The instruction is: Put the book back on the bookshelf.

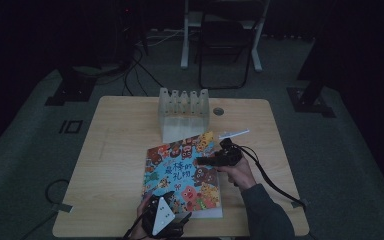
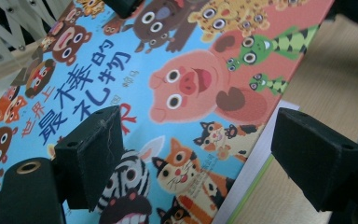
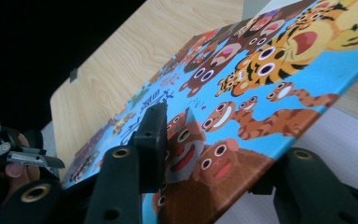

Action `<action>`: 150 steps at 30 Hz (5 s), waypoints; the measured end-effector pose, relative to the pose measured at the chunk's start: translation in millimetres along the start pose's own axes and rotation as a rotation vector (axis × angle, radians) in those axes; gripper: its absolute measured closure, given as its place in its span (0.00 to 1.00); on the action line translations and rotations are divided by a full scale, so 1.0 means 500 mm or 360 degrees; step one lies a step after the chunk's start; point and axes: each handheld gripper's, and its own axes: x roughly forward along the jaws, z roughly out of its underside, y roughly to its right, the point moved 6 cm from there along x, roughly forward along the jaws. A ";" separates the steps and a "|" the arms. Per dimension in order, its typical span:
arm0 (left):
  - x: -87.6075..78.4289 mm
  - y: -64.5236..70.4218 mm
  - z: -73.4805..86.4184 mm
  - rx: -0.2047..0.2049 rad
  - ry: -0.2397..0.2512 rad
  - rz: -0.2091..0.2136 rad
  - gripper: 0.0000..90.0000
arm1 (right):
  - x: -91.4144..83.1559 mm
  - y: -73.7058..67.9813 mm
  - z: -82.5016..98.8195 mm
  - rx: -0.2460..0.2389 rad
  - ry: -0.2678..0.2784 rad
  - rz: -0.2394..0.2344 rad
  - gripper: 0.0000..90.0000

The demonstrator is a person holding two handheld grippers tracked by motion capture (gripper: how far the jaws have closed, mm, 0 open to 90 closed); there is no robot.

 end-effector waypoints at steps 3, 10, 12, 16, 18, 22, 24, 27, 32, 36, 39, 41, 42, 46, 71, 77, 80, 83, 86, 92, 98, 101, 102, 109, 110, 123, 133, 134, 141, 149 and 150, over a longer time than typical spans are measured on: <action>-0.011 -0.015 -0.001 -0.0043 0.0003 0.0012 0.19 | -0.001 -0.001 -0.002 0.0008 0.0011 -0.0011 0.67; -0.033 -0.046 -0.002 -0.0080 0.0030 -0.0024 0.21 | -0.005 -0.009 -0.010 -0.0016 0.0054 -0.0035 0.71; -0.038 -0.058 -0.001 -0.0091 0.0029 -0.0055 0.22 | -0.007 -0.014 -0.013 -0.0035 0.0056 -0.0032 0.71; -0.046 -0.081 0.001 -0.0119 0.0019 -0.0099 0.22 | -0.011 -0.021 -0.017 -0.0068 0.0052 -0.0015 0.71; -0.048 -0.092 0.002 -0.0133 0.0009 -0.0121 0.22 | -0.012 -0.024 -0.017 -0.0078 0.0054 -0.0010 0.71; -0.051 -0.110 0.005 -0.0178 0.0000 -0.0127 0.24 | -0.014 -0.026 -0.017 -0.0096 0.0060 -0.0006 0.71; -0.053 -0.127 0.009 -0.0224 -0.0002 -0.0131 0.25 | -0.017 -0.031 -0.017 -0.0111 0.0071 -0.0002 0.71; -0.054 -0.141 0.014 -0.0266 -0.0019 -0.0133 0.26 | -0.021 -0.035 -0.017 -0.0135 0.0083 0.0005 0.71; -0.054 -0.157 0.022 -0.0307 -0.0040 -0.0142 0.28 | -0.032 -0.040 -0.017 -0.0153 0.0087 0.0025 0.71; -0.054 -0.169 0.025 -0.0332 -0.0046 -0.0135 0.29 | -0.043 -0.046 -0.018 -0.0186 0.0103 0.0041 0.71; -0.055 -0.176 0.026 -0.0353 -0.0047 -0.0133 0.30 | -0.050 -0.051 -0.018 -0.0212 0.0124 0.0051 0.72; -0.054 -0.184 0.029 -0.0377 -0.0059 -0.0122 0.30 | -0.052 -0.053 -0.019 -0.0219 0.0128 0.0052 0.72; -0.054 -0.188 0.031 -0.0382 -0.0069 -0.0119 0.32 | -0.058 -0.056 -0.019 -0.0236 0.0140 0.0061 0.72; -0.052 -0.198 0.035 -0.0413 -0.0090 -0.0110 0.35 | -0.064 -0.059 -0.020 -0.0250 0.0153 0.0071 0.72; -0.037 -0.256 0.025 -0.0494 -0.0084 -0.0062 0.43 | -0.107 -0.088 -0.023 -0.0446 0.0292 0.0105 0.75; -0.030 -0.273 0.015 -0.0492 -0.0064 -0.0062 0.40 | -0.118 -0.095 -0.023 -0.0519 0.0319 0.0100 0.75; -0.028 -0.281 0.011 -0.0491 -0.0055 -0.0062 0.40 | -0.121 -0.098 -0.023 -0.0541 0.0329 0.0100 0.75; -0.026 -0.291 0.009 -0.0491 -0.0054 -0.0073 0.39 | -0.123 -0.100 -0.022 -0.0557 0.0336 0.0099 0.75; -0.024 -0.300 0.006 -0.0502 -0.0046 -0.0072 0.38 | -0.126 -0.101 -0.023 -0.0570 0.0339 0.0096 0.75; -0.019 -0.315 -0.002 -0.0497 -0.0032 -0.0067 0.37 | -0.128 -0.102 -0.022 -0.0589 0.0349 0.0092 0.75; -0.010 -0.329 -0.011 -0.0499 -0.0030 -0.0039 0.34 | -0.134 -0.101 -0.018 -0.0611 0.0375 0.0081 0.75; -0.003 -0.334 -0.018 -0.0506 -0.0028 -0.0016 0.34 | -0.136 -0.100 -0.017 -0.0629 0.0384 0.0077 0.75; -0.001 -0.335 -0.020 -0.0504 -0.0029 -0.0012 0.34 | -0.137 -0.100 -0.017 -0.0633 0.0388 0.0074 0.75; 0.018 -0.346 -0.028 -0.0532 -0.0027 0.0026 0.32 | -0.143 -0.100 -0.014 -0.0662 0.0405 0.0070 0.75; 0.018 -0.346 -0.028 -0.0532 -0.0027 0.0026 0.32 | -0.143 -0.100 -0.014 -0.0662 0.0405 0.0070 0.75; 0.045 -0.359 -0.037 -0.0551 -0.0035 0.0060 0.17 | -0.153 -0.108 -0.007 -0.0733 0.0448 0.0051 0.75; 0.060 -0.355 -0.033 -0.0584 -0.0062 0.0111 0.12 | -0.158 -0.109 -0.001 -0.0762 0.0482 0.0032 0.75; 0.060 -0.355 -0.033 -0.0584 -0.0062 0.0111 0.12 | -0.158 -0.109 -0.001 -0.0764 0.0486 0.0031 0.75; 0.072 -0.341 -0.045 -0.0550 -0.0067 0.0258 0.12 | -0.160 -0.110 0.002 -0.0779 0.0500 0.0010 0.75; 0.076 -0.344 -0.049 -0.0576 -0.0051 0.0317 0.14 | -0.166 -0.111 0.004 -0.0793 0.0514 0.0004 0.75; 0.077 -0.344 -0.048 -0.0593 -0.0042 0.0333 0.14 | -0.166 -0.111 0.004 -0.0794 0.0515 0.0003 0.75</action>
